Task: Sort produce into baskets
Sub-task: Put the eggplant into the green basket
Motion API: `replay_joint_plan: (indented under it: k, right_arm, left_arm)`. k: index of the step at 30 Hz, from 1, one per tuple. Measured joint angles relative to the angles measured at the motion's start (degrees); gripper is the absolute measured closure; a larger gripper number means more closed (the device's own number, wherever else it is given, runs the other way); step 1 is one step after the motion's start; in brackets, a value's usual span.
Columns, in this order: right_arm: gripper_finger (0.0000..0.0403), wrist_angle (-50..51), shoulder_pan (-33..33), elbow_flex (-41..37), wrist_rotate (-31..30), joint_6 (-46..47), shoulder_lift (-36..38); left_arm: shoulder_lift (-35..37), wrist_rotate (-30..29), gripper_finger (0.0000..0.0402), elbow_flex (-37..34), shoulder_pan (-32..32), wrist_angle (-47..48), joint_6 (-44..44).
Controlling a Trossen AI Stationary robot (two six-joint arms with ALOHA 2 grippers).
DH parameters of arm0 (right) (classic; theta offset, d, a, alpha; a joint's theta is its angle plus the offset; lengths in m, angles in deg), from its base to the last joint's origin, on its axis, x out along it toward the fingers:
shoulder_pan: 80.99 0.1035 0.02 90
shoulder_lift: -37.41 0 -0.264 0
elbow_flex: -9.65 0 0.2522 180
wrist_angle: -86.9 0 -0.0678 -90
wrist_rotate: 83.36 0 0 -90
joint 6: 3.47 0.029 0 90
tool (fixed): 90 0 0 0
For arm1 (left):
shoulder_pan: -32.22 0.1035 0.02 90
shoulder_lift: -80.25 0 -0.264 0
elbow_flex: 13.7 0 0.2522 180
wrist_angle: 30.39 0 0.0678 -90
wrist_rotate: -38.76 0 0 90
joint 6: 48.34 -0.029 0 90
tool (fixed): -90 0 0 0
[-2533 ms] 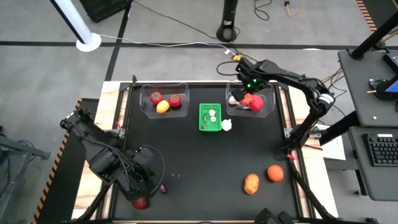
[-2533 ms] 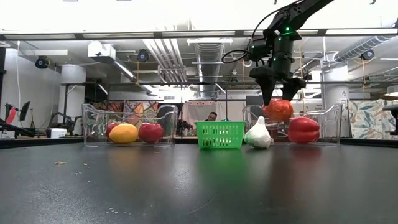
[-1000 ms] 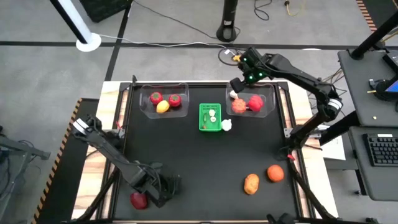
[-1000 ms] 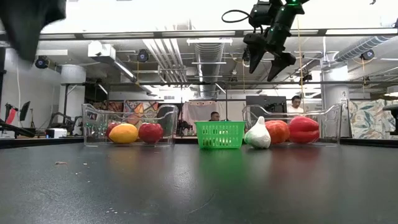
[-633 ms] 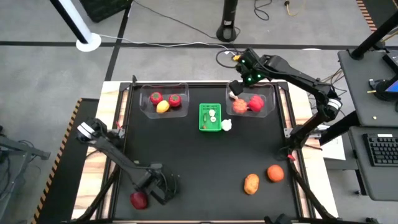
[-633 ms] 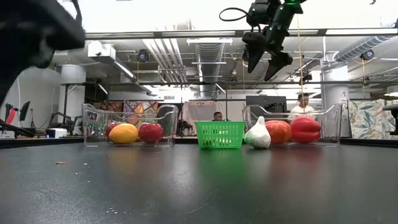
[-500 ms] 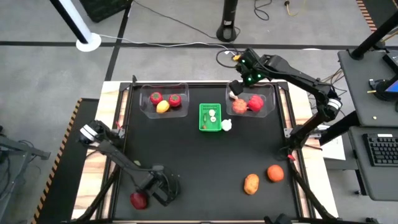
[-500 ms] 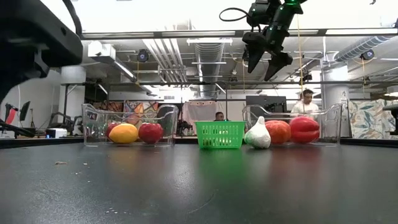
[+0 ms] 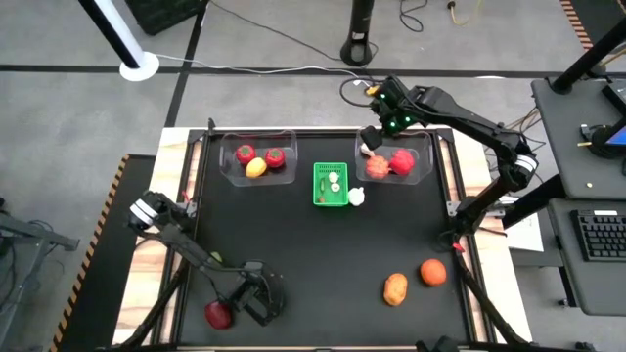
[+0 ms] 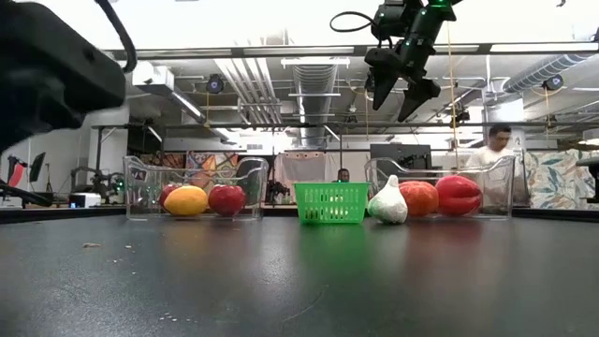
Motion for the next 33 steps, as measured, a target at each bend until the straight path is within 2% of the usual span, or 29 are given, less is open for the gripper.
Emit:
replay_joint_plan:
  k: [2,4,9,13,16,20,27,33]
  right_arm:
    - [0.0007,0.0,0.0,0.0,0.5,0.0,0.4]
    - [0.0007,0.0,0.3,-0.1,0.6,0.0,1.4]
    - [0.0007,-1.5,1.5,-0.1,0.6,-1.0,5.7]
    - [0.0007,-4.7,3.5,-0.1,1.4,-1.0,9.8]
    - [0.0007,-7.7,5.7,-0.1,5.8,-0.9,12.4]
    - [0.0007,-13.0,10.6,-0.1,10.9,-0.1,14.9]
    - [0.0007,-26.3,23.8,-0.1,11.6,2.8,15.7]
    - [0.0007,-45.2,35.2,-0.1,11.6,3.7,12.1]
  left_arm:
    - [1.9,-0.5,0.0308,0.5,0.2,-0.2,-3.2]
    - [4.9,-3.5,0.0308,0.8,0.4,-0.1,-5.8]
    - [14.1,-20.1,0.0309,0.2,1.0,0.9,-14.7]
    - [21.8,-33.3,0.0309,0.2,2.2,-0.8,-30.9]
    - [26.8,-39.8,0.031,0.1,3.4,-3.7,-44.1]
    - [31.3,-43.7,0.031,0.1,5.3,-9.6,-61.3]
    - [35.2,-44.7,0.031,0.0,8.9,-26.0,-89.9]
    - [34.6,-44.7,0.031,0.0,11.7,-39.5,-113.7]
